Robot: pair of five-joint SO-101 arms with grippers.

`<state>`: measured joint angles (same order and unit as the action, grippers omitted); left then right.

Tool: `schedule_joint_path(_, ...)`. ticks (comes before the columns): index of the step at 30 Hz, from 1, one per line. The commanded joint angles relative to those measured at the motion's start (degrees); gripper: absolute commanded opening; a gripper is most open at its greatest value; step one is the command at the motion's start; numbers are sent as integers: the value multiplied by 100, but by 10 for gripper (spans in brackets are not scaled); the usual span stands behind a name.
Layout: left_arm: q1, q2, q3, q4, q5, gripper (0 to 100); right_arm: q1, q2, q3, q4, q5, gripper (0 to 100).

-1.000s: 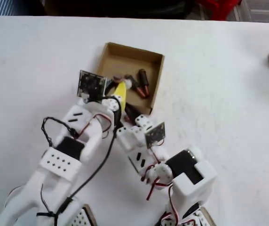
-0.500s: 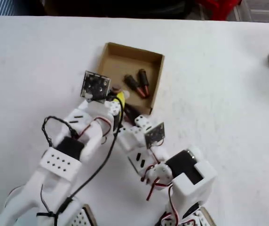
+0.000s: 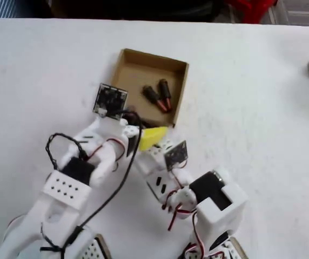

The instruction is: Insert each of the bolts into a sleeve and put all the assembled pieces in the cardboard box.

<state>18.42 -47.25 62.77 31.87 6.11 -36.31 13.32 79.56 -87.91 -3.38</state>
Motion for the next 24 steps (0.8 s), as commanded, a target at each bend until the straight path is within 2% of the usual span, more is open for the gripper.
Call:
schedule_joint_path(1,-13,4,-88,519,-264,452,136,-48,-62,-145,18,16)
schedule_joint_path(6,-22,4,-123,571,220,516,171,-48,-79,-145,9,16)
schedule_joint_path(10,-295,48,-79,-246,879,564,163,-48,-70,-136,9,16)
schedule_joint_path(14,-840,48,-79,-800,1143,543,163,-48,-70,-136,9,16)
schedule_joint_path(17,-1059,31,-79,-897,1301,510,163,-48,-70,-136,9,16)
schedule_joint_path(24,-1112,-4,-88,-879,1336,454,163,-48,-70,-136,18,16)
